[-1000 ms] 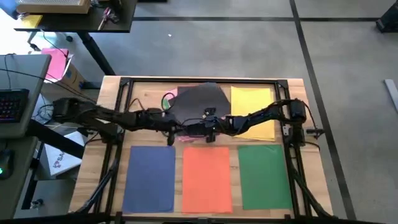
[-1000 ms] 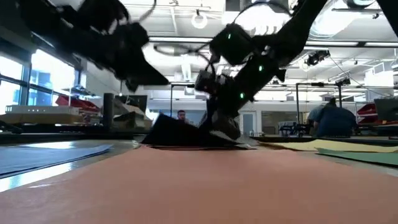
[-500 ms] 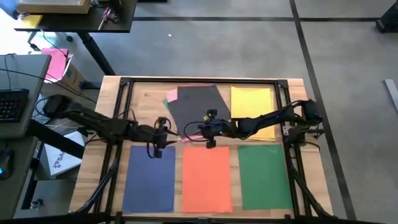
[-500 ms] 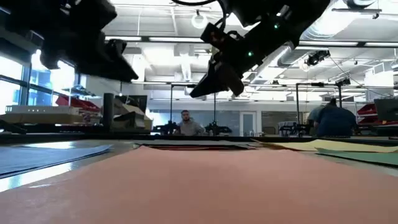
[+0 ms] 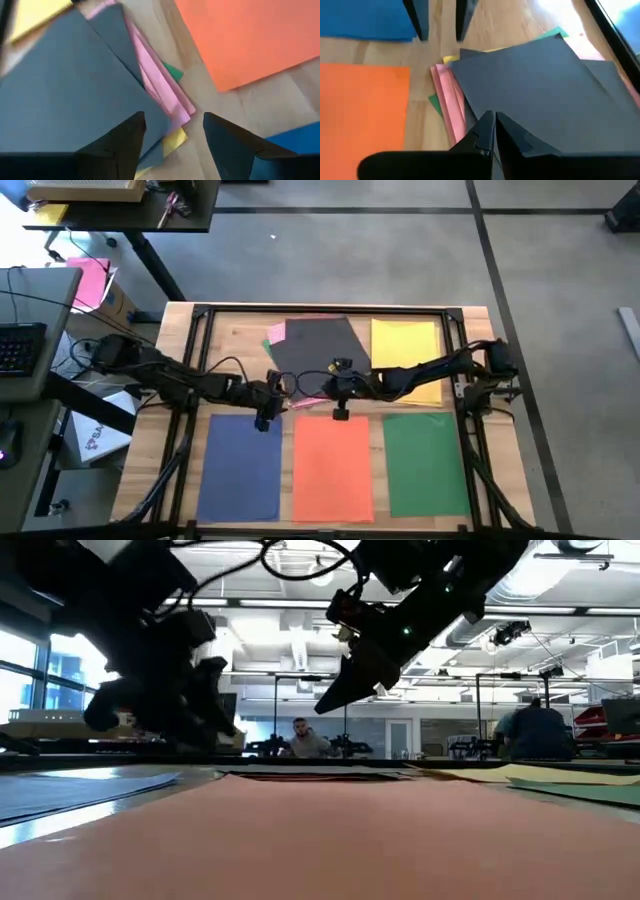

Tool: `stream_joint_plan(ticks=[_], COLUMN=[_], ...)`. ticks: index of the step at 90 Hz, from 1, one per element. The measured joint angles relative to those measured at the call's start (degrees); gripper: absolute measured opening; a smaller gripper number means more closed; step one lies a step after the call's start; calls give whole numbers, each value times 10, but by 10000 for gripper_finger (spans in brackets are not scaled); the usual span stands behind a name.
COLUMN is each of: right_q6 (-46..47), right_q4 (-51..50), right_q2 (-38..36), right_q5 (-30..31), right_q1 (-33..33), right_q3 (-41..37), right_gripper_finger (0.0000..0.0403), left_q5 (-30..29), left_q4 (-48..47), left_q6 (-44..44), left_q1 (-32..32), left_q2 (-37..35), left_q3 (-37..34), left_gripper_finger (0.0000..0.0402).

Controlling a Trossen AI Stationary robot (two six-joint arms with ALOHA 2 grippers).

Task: Organize paper
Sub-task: Put the black paper to the top left of the table

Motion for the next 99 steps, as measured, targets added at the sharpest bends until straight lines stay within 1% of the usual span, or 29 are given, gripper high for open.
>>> stream_joint_plan(ticks=[8, 16, 29, 39, 45, 54, 62, 73, 89, 94, 99], right_q6=[12, 22, 24, 36, 42, 44, 44, 59, 82, 88, 93], right_q4=[0, 0, 0, 0, 0, 0, 1, 1, 1, 1, 1], right_q2=[0, 0, 0, 0, 0, 0, 0, 0, 0, 0, 0], right_q5=[-2, -3, -3, -4, -4, -4, -4, -4, -4, -4, -4], right_q1=[0, 0, 0, 0, 0, 0, 0, 0, 1, 1, 2], right_q3=[0, 0, 0, 0, 0, 0, 0, 0, 0, 0, 0], right_gripper_finger=[0, 0, 0, 0, 0, 0, 0, 0, 0, 0, 0], left_q5=[-12, -11, 23, 49, 55, 51, 64, 66, 61, 55, 47], left_q4=[24, 36, 48, 50, 52, 52, 51, 49, 54, 62, 70], left_q6=[4, 5, 5, 4, 3, -24, -41, -41, -44, -56, -65], left_q1=[17, 33, 54, 58, 58, 63, 71, 73, 74, 74, 74], left_q2=[19, 36, 58, 71, 77, 80, 83, 83, 84, 84, 85], left_q3=[0, 1, 1, 1, 2, 2, 2, 2, 1, 1, 0], left_gripper_finger=[182, 172, 156, 146, 144, 142, 136, 100, 16, 6, 6])
